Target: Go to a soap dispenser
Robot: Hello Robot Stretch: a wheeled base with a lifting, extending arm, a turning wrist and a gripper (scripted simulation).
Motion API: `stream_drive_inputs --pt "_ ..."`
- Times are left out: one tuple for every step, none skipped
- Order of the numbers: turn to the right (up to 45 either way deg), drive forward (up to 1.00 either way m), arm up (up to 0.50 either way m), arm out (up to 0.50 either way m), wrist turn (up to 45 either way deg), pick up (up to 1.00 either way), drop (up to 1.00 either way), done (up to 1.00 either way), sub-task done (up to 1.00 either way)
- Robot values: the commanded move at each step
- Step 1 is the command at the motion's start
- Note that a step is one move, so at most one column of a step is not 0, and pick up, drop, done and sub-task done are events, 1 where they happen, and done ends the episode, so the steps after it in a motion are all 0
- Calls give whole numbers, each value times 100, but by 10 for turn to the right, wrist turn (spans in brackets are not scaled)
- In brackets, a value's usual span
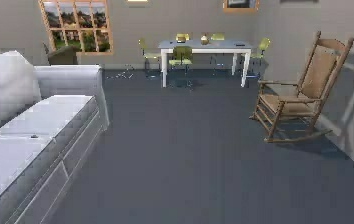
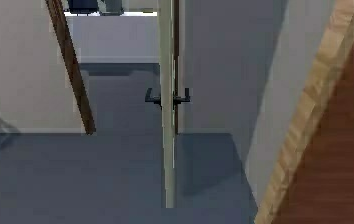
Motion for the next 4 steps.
stream_drive_inputs --pt "420 0 0 0 0 0 0 0 0" --pt "0 95 0 0 0 0 0 0 0" --pt "450 0 0 0 0 0 0 0 0" --pt "0 85 0 0 0 0 0 0 0"
